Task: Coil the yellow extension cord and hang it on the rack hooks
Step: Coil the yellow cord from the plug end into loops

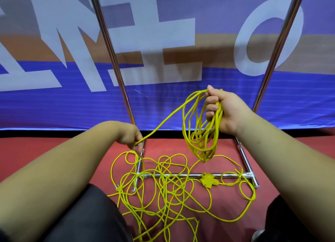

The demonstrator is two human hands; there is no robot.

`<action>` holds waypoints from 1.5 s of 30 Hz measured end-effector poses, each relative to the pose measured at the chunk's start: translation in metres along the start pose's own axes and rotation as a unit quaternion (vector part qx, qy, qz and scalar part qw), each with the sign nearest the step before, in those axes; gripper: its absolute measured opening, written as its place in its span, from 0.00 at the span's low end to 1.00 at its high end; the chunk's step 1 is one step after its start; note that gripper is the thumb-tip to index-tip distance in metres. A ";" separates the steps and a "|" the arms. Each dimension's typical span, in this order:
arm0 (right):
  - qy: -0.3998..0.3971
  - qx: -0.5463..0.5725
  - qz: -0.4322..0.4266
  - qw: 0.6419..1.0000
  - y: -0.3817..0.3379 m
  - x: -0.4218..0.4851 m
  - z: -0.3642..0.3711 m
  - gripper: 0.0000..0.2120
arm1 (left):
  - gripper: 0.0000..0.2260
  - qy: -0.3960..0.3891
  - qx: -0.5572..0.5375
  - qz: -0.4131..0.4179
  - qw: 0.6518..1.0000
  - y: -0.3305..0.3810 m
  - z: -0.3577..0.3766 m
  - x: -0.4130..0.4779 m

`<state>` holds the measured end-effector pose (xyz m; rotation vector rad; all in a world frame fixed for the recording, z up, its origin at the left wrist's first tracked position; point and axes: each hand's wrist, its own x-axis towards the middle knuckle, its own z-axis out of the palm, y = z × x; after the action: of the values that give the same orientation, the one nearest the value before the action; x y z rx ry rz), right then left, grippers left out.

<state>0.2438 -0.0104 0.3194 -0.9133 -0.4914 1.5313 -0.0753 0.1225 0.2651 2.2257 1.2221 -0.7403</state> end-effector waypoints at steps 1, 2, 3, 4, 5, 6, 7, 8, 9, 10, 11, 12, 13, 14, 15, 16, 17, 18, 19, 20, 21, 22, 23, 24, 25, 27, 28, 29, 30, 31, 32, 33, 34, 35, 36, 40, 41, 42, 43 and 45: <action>-0.005 0.013 -0.004 1.000 -0.001 0.000 0.000 0.10 | 0.15 0.024 0.013 -0.009 1.000 0.003 -0.001 0.000; -0.010 0.025 -0.006 1.000 -0.001 0.000 0.000 0.10 | 0.14 0.047 0.025 -0.018 0.998 0.005 -0.003 0.001; -0.019 0.036 -0.004 0.999 -0.001 0.000 0.000 0.10 | 0.12 0.070 0.027 -0.024 0.997 0.007 -0.005 0.001; -0.029 0.045 -0.001 0.999 -0.002 0.000 0.000 0.10 | 0.10 0.094 0.015 -0.036 0.995 0.010 -0.008 0.001; -0.039 0.052 0.002 0.998 -0.003 -0.001 0.000 0.10 | 0.07 0.121 -0.009 -0.046 0.991 0.013 -0.011 0.000; -0.046 0.056 0.003 0.997 -0.003 -0.001 0.000 0.10 | 0.05 0.151 -0.043 -0.057 0.986 0.016 -0.014 0.000; -0.051 0.054 0.003 0.997 -0.004 -0.002 0.000 0.11 | 0.03 0.182 -0.078 -0.067 0.978 0.018 -0.017 0.000; -0.053 0.049 0.002 0.997 -0.004 -0.002 0.000 0.11 | 0.06 0.213 -0.109 -0.077 0.968 0.021 -0.020 0.001; -0.053 0.044 0.000 0.998 -0.004 -0.003 0.000 0.11 | 0.11 0.242 -0.128 -0.088 0.958 0.024 -0.024 0.001; -0.051 0.039 -0.002 0.998 -0.004 -0.004 0.000 0.11 | 0.14 0.272 -0.135 -0.100 0.948 0.028 -0.028 -0.001; -0.048 0.035 -0.003 0.998 -0.003 -0.004 0.000 0.11 | 0.16 0.302 -0.135 -0.114 0.937 0.032 -0.032 -0.003; -0.046 0.032 -0.003 0.998 -0.003 -0.004 0.000 0.11 | 0.18 0.331 -0.138 -0.123 0.925 0.035 -0.037 -0.006; -0.043 0.030 -0.002 0.999 -0.002 -0.004 0.000 0.11 | 0.20 0.365 -0.142 -0.127 0.911 0.039 -0.042 -0.011; -0.041 0.027 -0.001 0.999 -0.001 -0.004 0.000 0.11 | 0.21 0.408 -0.144 -0.125 0.893 0.043 -0.046 -0.016; -0.037 0.024 0.000 0.999 0.000 -0.004 0.000 0.11 | 0.20 0.462 -0.145 -0.119 0.867 0.046 -0.051 -0.022; -0.032 0.020 0.001 0.999 0.001 -0.004 0.000 0.11 | 0.19 0.518 -0.155 -0.106 0.835 0.049 -0.055 -0.029; -0.026 0.016 0.000 1.000 0.002 -0.004 0.000 0.11 | 0.17 0.568 -0.191 -0.083 0.796 0.052 -0.059 -0.035; -0.019 0.014 0.000 1.000 0.004 -0.003 0.000 0.11 | 0.16 0.607 -0.251 -0.049 0.753 0.057 -0.063 -0.043; -0.012 0.012 0.000 1.000 0.005 -0.002 0.000 0.11 | 0.15 0.629 -0.320 -0.007 0.709 0.062 -0.067 -0.051; -0.005 0.013 0.002 1.000 0.006 -0.002 0.000 0.10 | 0.13 0.642 -0.375 0.037 0.668 0.066 -0.072 -0.058; 0.001 0.015 0.004 1.000 0.007 -0.001 0.000 0.10 | 0.11 0.651 -0.405 0.078 0.637 0.069 -0.076 -0.064; 0.008 0.018 0.007 1.000 0.009 0.000 0.000 0.10 | 0.08 0.653 -0.414 0.115 0.624 0.072 -0.078 -0.069; 0.014 0.022 0.010 1.000 0.010 0.000 0.000 0.10 | 0.06 0.651 -0.406 0.145 0.625 0.073 -0.078 -0.071; 0.018 0.026 0.011 0.999 0.011 0.001 0.000 0.10 | 0.03 0.646 -0.382 0.166 0.640 0.073 -0.076 -0.070; 0.022 0.031 0.012 0.999 0.012 0.001 0.000 0.10 | 0.03 0.640 -0.335 0.171 0.670 0.072 -0.072 -0.068; 0.028 0.043 0.010 0.999 0.011 0.001 0.000 0.10 | 0.05 0.614 -0.166 0.138 0.759 0.063 -0.065 -0.058; 0.030 0.051 0.009 0.998 0.010 0.001 -0.001 0.11 | 0.07 0.583 -0.082 0.120 0.799 0.059 -0.061 -0.055; 0.031 0.058 0.008 0.998 0.009 0.001 -0.001 0.11 | 0.11 0.549 -0.032 0.115 0.827 0.056 -0.058 -0.052; 0.030 0.062 0.006 0.998 0.008 0.001 0.000 0.11 | 0.15 0.517 -0.022 0.116 0.848 0.054 -0.055 -0.049; 0.028 0.062 0.002 0.998 0.006 0.000 0.000 0.11 | 0.16 0.485 -0.040 0.114 0.866 0.054 -0.051 -0.047; 0.026 0.061 -0.002 0.998 0.005 -0.001 0.001 0.11 | 0.16 0.455 -0.079 0.116 0.880 0.055 -0.048 -0.045; 0.023 0.057 -0.006 0.998 0.004 -0.002 0.001 0.11 | 0.15 0.423 -0.139 0.123 0.887 0.055 -0.047 -0.043; 0.019 0.052 -0.009 0.998 0.003 -0.002 0.001 0.11 | 0.13 0.387 -0.212 0.133 0.887 0.056 -0.044 -0.040; 0.015 0.047 -0.011 0.999 0.002 -0.003 0.000 0.10 | 0.12 0.349 -0.284 0.139 0.882 0.055 -0.042 -0.037; 0.011 0.043 -0.011 0.999 0.001 -0.003 0.000 0.10 | 0.12 0.312 -0.336 0.143 0.877 0.053 -0.041 -0.035; 0.021 0.040 -0.016 0.999 0.001 -0.004 0.000 0.13 | 0.26 0.167 -0.452 0.146 0.864 0.050 -0.036 -0.036; 0.028 0.041 -0.019 0.999 0.001 -0.004 0.001 0.14 | 0.30 0.128 -0.506 0.139 0.842 0.050 -0.036 -0.037; 0.036 0.042 -0.022 0.998 0.001 -0.004 0.001 0.15 | 0.30 0.094 -0.563 0.123 0.812 0.049 -0.038 -0.038; 0.042 0.041 -0.024 0.998 0.002 -0.004 0.001 0.16 | 0.27 0.070 -0.615 0.106 0.778 0.049 -0.040 -0.039; 0.045 0.031 -0.027 0.998 0.002 -0.004 0.001 0.17 | 0.18 0.065 -0.664 0.051 0.743 0.048 -0.043 -0.036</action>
<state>0.2413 -0.0138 0.3197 -0.9092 -0.3995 1.4422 -0.0401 0.1060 0.3283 1.0730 1.0828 0.3589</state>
